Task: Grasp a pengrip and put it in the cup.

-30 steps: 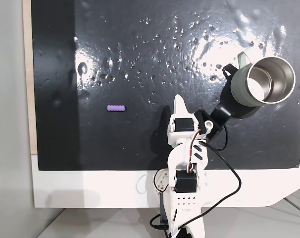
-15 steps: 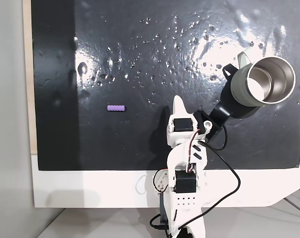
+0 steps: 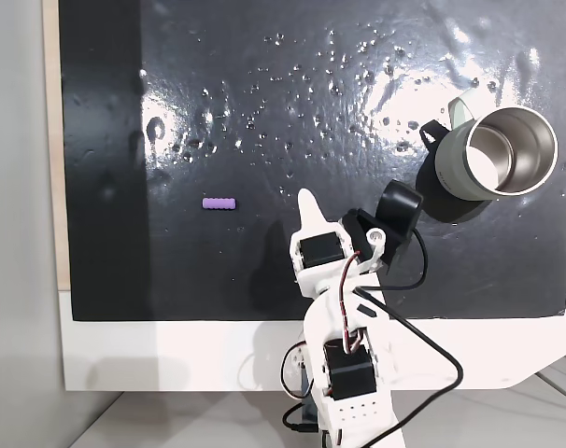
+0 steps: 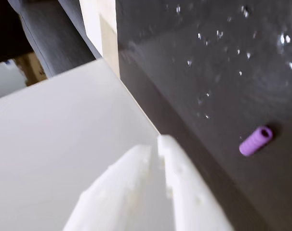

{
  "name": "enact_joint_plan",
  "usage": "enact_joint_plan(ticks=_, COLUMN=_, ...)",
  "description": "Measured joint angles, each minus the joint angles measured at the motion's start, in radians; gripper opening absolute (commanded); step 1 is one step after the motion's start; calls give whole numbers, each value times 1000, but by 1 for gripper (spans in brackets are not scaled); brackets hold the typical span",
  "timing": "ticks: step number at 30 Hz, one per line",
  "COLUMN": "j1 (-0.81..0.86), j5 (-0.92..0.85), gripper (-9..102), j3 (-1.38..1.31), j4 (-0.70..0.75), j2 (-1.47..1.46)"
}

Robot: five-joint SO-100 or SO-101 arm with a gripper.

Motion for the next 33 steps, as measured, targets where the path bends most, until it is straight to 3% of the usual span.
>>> enact_joint_plan(ticks=10, j1=-103, j5=115, gripper=1, j3=-425, j4=216, j2=-373)
enact_joint_plan(ticks=18, j1=-199, j5=311, gripper=11, j3=-824, j4=422, j2=-750)
enact_joint_plan(ticks=26, j1=-276, j5=554, gripper=22, j3=-1003, j4=558, j2=-1042)
enact_joint_plan(ticks=33, j1=-365, j5=695, gripper=29, j3=-1098, j4=588, j2=-1203)
